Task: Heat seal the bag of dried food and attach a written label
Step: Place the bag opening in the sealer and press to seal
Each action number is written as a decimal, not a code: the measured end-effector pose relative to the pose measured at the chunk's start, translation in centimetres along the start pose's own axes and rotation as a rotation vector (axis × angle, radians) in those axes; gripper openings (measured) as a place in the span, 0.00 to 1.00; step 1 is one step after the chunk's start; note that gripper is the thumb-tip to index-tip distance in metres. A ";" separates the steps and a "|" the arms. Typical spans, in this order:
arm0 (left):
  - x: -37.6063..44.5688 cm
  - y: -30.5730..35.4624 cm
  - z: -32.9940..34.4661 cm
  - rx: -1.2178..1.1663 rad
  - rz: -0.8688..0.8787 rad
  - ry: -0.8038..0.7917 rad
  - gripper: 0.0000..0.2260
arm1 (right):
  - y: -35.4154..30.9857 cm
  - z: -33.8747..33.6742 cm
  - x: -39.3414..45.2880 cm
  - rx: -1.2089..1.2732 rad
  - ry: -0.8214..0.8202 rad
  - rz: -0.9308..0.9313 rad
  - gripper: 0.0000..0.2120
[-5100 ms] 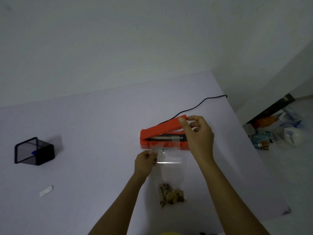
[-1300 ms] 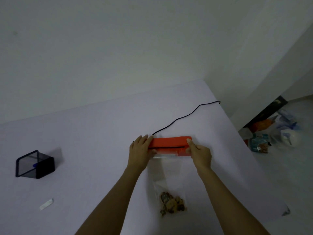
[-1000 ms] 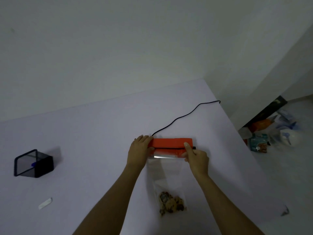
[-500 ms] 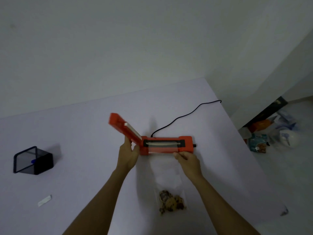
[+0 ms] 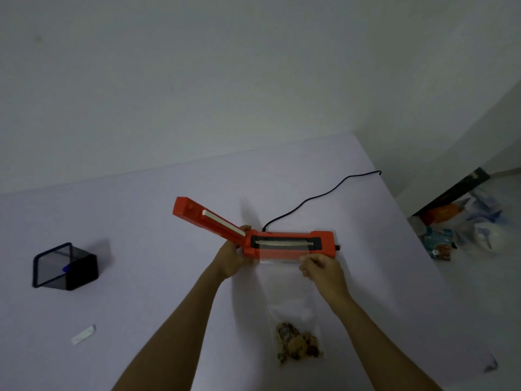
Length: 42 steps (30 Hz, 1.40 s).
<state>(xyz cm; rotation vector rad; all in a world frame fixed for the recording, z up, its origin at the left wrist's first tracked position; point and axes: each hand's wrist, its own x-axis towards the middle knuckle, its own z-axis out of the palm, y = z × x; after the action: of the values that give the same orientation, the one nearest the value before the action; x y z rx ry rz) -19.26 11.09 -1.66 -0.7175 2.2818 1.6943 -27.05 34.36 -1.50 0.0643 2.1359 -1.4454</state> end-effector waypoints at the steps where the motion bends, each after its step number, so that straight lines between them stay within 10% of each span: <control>1: 0.2 -0.3 0.0 0.001 0.028 0.027 0.33 | -0.3 0.0 -0.1 0.020 0.005 -0.004 0.06; 20: 0.7 0.3 -0.7 0.058 0.079 0.050 0.34 | -6.8 3.0 -3.9 -0.113 -0.011 -0.238 0.09; 29: 0.5 0.0 -0.4 0.073 0.144 0.064 0.19 | -7.6 2.2 -4.9 -0.111 -0.039 -0.277 0.07; 36: -1.1 -0.6 1.0 0.085 -0.005 0.093 0.33 | -7.0 0.5 -5.4 0.077 -0.058 -0.226 0.04; 39: -3.9 -2.0 2.3 -0.070 -0.199 0.296 0.23 | -6.7 -0.2 -5.2 0.141 -0.087 -0.186 0.04; 42: -7.0 -2.3 3.5 -0.196 -0.115 0.115 0.22 | -6.7 -0.2 -4.8 0.173 -0.116 -0.164 0.03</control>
<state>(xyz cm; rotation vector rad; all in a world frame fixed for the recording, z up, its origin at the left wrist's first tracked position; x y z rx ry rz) -12.55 15.65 -1.63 -0.9908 2.1187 1.8839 -25.30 33.01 6.45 -0.1300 1.9565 -1.6837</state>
